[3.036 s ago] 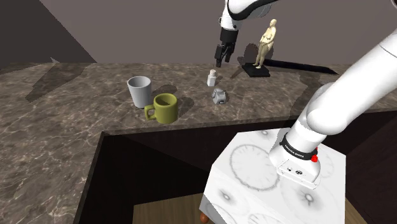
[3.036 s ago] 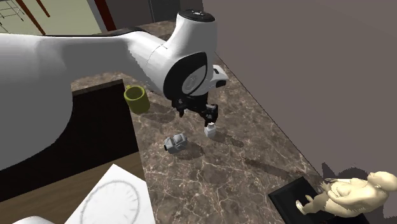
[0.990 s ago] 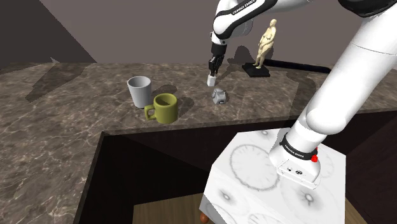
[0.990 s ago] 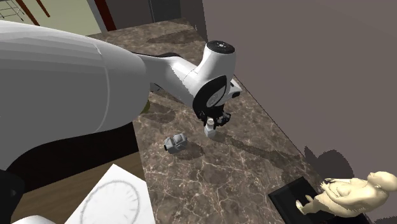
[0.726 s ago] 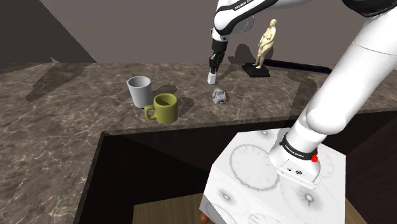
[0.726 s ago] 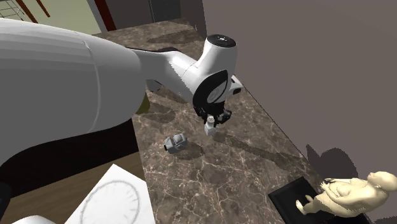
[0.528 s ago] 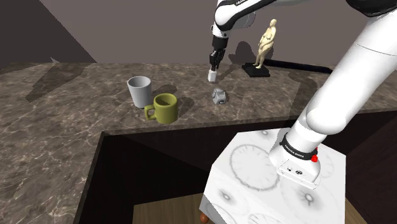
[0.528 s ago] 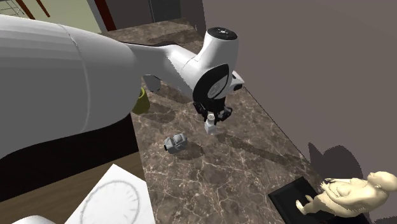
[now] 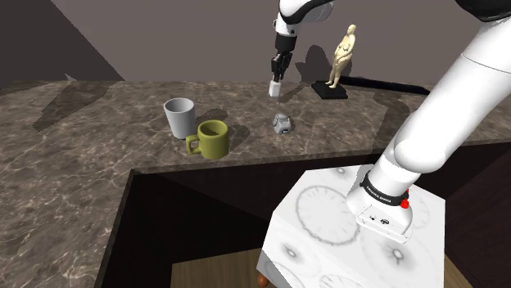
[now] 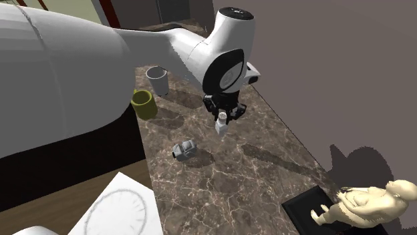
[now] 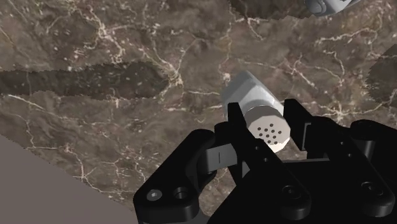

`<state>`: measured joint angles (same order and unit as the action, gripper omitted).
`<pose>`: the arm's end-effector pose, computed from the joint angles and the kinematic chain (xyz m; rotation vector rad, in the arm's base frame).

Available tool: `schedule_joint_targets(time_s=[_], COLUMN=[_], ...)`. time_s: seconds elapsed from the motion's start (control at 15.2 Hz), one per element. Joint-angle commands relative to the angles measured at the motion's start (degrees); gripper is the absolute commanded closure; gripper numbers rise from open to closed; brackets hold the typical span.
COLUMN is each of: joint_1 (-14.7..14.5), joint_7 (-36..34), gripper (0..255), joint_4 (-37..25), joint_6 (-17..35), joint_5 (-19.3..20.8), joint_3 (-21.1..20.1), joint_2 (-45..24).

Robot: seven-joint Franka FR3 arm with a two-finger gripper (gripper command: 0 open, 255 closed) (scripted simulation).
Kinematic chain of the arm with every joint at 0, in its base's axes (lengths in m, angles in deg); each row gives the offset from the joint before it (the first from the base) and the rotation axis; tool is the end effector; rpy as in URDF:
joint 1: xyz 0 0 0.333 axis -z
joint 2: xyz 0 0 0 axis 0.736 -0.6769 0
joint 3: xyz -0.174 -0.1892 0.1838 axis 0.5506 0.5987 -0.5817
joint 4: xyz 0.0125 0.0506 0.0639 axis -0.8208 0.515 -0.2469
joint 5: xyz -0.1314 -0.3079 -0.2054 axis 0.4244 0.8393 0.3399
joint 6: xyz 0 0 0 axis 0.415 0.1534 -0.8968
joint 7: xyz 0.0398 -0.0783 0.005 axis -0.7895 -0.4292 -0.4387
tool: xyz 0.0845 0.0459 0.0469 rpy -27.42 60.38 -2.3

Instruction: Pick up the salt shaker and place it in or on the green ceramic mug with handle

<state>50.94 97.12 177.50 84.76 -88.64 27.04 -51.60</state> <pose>0.5204 -0.1192 0.4428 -3.1164 -0.1312 -0.0059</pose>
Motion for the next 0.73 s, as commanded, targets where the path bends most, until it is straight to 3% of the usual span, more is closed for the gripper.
schedule_joint_targets(time_s=[0.0, 0.66], joint_1=[-0.05, -0.09], joint_7=[-0.19, -0.54], gripper=[255, 255], joint_4=[-0.96, -6.93], joint_6=[-1.44, -9.01], joint_5=[0.09, 0.4], joint_3=[-0.07, -0.16], joint_2=[0.47, 2.09])
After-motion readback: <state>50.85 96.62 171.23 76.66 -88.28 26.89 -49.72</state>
